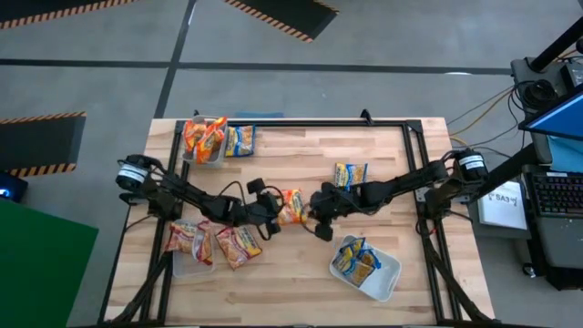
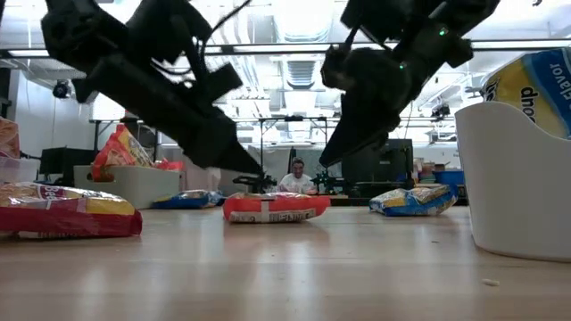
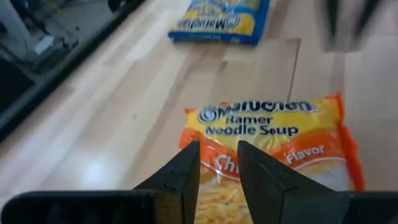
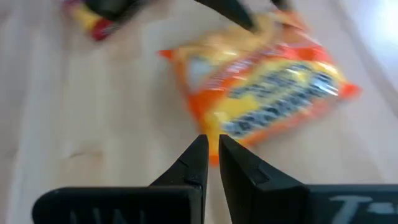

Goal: Sort Maruchan noodles
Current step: Put the orange noodle pack into the gray bin

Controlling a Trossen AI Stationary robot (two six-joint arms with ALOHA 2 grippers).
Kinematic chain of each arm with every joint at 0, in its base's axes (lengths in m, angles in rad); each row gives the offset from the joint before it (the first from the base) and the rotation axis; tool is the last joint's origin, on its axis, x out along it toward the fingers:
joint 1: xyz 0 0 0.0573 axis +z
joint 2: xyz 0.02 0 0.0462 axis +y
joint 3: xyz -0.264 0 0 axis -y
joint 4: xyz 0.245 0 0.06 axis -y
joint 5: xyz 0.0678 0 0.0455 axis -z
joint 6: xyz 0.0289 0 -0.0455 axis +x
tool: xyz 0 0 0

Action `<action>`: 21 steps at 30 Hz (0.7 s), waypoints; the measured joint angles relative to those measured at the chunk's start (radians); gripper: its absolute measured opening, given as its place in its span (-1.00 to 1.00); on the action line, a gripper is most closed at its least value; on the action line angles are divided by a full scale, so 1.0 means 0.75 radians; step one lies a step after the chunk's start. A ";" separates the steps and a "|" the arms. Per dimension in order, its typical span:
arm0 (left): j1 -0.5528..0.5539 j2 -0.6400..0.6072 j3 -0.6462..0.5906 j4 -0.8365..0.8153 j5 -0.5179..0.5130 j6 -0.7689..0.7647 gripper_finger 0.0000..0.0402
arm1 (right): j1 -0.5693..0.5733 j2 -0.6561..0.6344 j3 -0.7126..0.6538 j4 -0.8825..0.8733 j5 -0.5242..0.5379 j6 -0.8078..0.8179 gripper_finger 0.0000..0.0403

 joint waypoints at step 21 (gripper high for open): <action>-0.002 -0.203 -0.174 -0.025 0.281 -0.038 -0.55 | -0.225 -0.015 -0.003 -0.055 -0.084 0.408 -0.28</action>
